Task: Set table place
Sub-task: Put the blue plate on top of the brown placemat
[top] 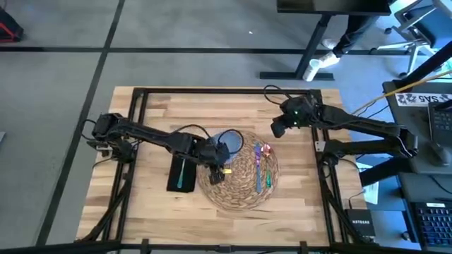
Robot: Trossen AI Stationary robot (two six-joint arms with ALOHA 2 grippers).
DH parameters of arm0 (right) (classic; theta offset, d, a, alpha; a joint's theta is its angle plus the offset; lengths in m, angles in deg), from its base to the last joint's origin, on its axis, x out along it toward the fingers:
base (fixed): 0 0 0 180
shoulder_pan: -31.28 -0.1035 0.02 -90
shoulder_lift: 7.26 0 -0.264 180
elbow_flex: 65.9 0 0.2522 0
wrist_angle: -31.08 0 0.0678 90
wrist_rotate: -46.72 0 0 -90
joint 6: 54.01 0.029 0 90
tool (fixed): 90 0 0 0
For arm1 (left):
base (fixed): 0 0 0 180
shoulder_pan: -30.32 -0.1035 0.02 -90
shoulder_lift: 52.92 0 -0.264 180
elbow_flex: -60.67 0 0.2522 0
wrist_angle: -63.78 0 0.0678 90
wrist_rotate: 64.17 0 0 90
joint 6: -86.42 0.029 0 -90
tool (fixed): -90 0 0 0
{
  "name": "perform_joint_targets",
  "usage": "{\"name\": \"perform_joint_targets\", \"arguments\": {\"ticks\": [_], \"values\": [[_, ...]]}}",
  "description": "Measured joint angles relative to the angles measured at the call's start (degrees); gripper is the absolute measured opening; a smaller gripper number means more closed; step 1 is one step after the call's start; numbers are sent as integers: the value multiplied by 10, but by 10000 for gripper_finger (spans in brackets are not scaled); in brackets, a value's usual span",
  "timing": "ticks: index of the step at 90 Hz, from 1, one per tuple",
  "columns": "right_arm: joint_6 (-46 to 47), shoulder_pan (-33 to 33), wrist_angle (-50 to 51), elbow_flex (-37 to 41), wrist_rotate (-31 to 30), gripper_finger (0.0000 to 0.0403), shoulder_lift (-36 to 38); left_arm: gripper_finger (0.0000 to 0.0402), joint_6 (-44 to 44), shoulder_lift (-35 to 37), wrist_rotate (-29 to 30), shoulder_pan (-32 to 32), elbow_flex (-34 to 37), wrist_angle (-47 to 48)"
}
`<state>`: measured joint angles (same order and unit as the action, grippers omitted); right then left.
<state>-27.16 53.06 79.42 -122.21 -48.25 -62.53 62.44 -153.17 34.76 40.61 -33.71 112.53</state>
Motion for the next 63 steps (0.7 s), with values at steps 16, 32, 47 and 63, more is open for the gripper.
{"name": "perform_joint_targets", "arguments": {"ticks": [16,32,47,63], "values": [[13,0,0,0,0,0,2,0,-42,-12,0,-6,0,-32],[14,0,1,0,0,0,5,0,-57,-49,-14,-4,-28,-37],[13,0,5,0,10,0,5,0,-56,-90,-20,-4,-89,-11],[12,0,15,0,12,0,5,0,-51,-121,-20,-4,-140,38]]}}
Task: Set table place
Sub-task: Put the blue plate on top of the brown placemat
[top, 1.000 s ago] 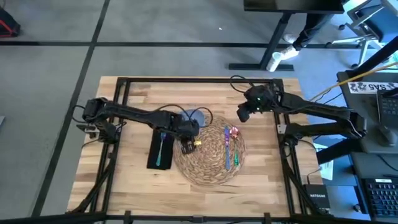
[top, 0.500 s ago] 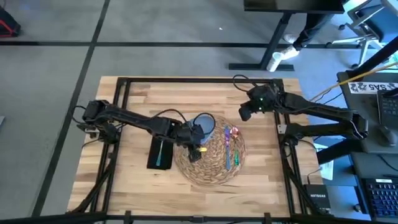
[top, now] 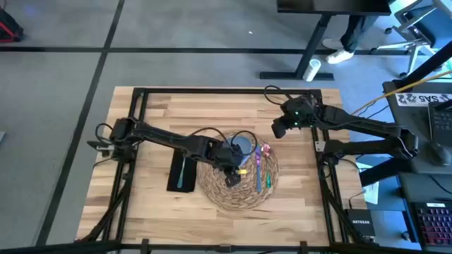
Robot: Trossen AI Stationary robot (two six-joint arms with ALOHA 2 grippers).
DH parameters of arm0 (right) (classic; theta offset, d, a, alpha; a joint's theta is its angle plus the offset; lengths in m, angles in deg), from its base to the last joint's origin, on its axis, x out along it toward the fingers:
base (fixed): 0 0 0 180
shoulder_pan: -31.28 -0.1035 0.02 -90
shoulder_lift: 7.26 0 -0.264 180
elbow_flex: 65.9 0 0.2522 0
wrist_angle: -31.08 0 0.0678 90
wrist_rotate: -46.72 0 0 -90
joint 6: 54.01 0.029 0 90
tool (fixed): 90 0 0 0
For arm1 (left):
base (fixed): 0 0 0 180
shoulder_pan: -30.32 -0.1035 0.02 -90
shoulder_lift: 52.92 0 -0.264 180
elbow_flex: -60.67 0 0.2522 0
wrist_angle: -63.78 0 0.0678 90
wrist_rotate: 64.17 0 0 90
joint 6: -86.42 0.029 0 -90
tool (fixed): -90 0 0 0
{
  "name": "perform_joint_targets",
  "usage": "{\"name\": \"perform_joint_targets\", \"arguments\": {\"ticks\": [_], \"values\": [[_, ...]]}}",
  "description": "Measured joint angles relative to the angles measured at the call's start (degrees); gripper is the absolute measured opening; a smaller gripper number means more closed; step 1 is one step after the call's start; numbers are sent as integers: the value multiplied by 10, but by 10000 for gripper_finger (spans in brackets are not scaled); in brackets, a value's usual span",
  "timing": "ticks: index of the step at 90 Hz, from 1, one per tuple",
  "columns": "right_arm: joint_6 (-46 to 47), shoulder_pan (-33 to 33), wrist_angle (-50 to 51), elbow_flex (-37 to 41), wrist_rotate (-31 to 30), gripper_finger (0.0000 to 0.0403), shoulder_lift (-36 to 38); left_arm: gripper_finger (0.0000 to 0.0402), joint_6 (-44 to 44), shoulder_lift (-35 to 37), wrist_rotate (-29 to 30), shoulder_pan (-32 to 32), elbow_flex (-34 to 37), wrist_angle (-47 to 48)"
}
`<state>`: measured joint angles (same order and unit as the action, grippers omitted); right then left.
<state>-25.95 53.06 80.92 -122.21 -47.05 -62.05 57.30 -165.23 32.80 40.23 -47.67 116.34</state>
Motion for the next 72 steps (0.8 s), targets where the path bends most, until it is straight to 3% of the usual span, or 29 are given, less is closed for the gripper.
{"name": "perform_joint_targets", "arguments": {"ticks": [32,72], "values": [[-5,0,2,0,16,0,0,0,28,-36,-2,8,-19,70],[-13,0,1,0,27,0,0,0,10,-46,-7,18,-19,65]]}}
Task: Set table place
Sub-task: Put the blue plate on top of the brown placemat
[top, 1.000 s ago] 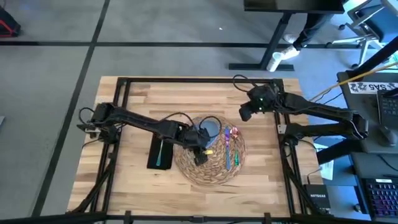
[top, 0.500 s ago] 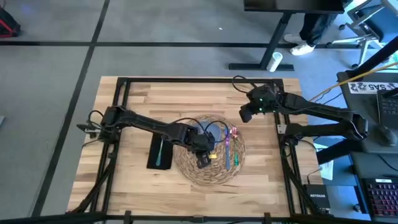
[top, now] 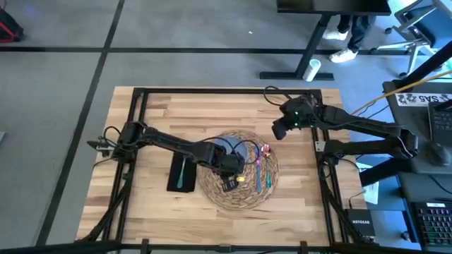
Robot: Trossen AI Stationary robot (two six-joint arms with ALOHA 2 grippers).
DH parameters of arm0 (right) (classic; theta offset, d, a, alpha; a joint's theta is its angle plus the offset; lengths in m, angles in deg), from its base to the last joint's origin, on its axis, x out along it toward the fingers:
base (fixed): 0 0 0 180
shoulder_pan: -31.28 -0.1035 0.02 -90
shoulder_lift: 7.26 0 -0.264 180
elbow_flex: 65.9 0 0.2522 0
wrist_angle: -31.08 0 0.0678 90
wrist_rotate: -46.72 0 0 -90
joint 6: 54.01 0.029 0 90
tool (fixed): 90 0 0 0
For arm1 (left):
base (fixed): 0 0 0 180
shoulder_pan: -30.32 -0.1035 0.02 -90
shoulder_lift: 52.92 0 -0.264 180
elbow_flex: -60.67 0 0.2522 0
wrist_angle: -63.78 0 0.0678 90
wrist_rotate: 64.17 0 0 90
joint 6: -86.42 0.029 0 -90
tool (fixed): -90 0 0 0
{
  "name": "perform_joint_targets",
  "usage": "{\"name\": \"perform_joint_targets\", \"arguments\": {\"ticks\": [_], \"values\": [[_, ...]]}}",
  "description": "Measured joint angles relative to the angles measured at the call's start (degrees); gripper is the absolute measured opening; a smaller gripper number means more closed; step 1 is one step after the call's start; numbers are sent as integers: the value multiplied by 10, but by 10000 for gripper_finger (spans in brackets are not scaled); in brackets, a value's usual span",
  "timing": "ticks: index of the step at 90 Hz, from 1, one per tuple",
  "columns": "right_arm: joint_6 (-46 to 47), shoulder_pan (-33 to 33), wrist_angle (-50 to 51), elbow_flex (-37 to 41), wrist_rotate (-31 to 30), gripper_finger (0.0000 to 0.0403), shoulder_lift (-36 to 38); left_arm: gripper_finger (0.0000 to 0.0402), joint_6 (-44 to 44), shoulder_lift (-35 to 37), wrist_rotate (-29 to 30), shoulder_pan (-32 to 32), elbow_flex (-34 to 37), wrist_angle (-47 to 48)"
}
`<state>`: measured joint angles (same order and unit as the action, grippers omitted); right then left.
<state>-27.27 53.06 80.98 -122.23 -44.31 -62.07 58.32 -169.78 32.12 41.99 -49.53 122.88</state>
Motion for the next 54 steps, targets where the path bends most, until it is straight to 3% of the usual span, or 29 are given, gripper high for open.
{"name": "perform_joint_targets", "arguments": {"ticks": [54], "values": [[-2,0,1,0,17,0,0,0,-47,-11,-1,0,0,-59]]}}
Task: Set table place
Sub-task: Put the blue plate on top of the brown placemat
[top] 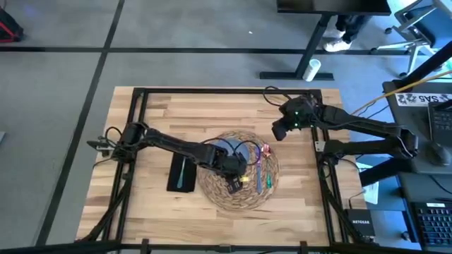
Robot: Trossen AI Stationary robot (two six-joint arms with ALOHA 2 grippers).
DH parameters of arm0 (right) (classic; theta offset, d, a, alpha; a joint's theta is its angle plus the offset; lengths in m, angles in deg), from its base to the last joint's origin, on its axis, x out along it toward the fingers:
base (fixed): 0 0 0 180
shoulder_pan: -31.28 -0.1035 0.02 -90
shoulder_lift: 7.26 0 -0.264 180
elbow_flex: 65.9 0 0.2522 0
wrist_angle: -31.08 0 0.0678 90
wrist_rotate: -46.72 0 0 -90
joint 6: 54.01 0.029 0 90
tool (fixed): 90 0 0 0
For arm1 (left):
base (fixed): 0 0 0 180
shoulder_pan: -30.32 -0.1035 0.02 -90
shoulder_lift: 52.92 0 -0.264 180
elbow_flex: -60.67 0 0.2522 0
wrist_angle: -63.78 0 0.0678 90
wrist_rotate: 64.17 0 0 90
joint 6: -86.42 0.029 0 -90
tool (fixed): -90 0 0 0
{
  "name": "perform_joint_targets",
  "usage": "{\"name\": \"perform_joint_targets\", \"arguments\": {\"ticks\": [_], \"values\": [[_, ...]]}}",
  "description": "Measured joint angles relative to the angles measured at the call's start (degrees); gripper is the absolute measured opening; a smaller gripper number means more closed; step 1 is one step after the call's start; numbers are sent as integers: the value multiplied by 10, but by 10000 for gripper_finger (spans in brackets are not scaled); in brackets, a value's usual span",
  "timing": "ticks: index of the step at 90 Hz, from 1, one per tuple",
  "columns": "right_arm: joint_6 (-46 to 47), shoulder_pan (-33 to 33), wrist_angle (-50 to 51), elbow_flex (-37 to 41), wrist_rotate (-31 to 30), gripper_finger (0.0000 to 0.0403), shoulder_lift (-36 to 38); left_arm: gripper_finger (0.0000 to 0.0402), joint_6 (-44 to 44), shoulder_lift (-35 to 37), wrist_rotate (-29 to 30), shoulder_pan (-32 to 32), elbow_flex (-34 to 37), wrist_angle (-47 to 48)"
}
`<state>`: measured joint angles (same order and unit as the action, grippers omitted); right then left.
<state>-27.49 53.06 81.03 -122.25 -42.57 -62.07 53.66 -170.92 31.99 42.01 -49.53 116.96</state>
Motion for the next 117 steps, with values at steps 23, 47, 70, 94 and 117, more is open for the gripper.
{"name": "perform_joint_targets", "arguments": {"ticks": [23,47,70,94,117], "values": [[-11,0,0,0,0,0,0,0,-22,0,0,1,0,-21],[-13,0,0,0,0,0,0,0,-29,0,4,2,0,-22],[-13,0,1,0,0,0,0,0,-23,0,-7,10,0,-63],[-14,0,10,0,0,0,0,0,-45,0,-10,18,0,-62],[-14,0,13,0,1,0,0,0,-51,0,-4,18,0,-37]]}}
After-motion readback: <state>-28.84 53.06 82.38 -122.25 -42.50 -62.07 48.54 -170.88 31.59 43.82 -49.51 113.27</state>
